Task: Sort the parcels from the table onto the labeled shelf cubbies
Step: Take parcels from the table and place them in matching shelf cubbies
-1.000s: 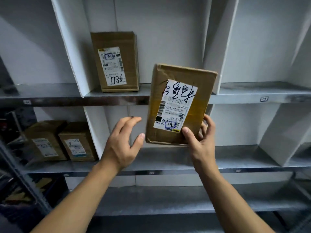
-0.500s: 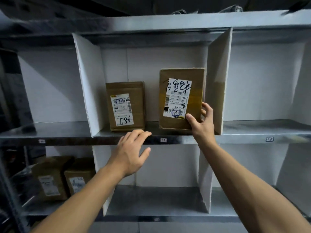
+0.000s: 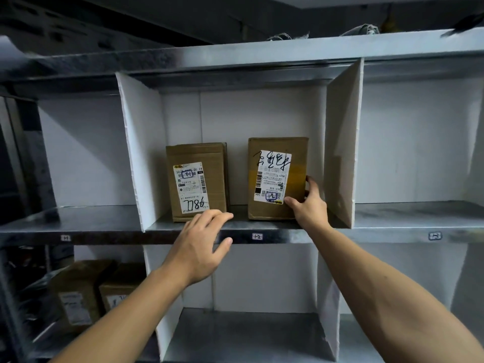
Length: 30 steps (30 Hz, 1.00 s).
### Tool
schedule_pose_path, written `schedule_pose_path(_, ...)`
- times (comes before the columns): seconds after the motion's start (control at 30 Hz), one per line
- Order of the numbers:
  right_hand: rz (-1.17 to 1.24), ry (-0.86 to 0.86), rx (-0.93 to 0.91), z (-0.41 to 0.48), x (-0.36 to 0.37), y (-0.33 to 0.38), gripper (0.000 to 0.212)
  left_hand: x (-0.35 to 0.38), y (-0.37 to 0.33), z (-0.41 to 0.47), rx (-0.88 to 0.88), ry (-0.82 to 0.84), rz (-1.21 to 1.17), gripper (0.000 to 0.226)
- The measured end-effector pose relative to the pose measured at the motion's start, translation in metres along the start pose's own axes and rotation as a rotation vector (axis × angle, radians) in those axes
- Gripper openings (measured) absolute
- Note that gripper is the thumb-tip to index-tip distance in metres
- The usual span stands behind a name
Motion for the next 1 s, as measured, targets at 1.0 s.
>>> schedule_pose_path(1.0, -1.246, -0.171, -0.281, -0.24, -0.149, -0.076, 0.053, 0.026, -0.141, -0.038, 0.087, 0.208, -0.074, 0.049)
Point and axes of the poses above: each hand's wrist, its own z-axis towards the middle knuckle, its own x-axis out of the palm, y = z × x, the point moved 1 cm from there along z, towards the middle knuckle, and after that the axes turned 15 degrees about x, right-handed, at the moved point
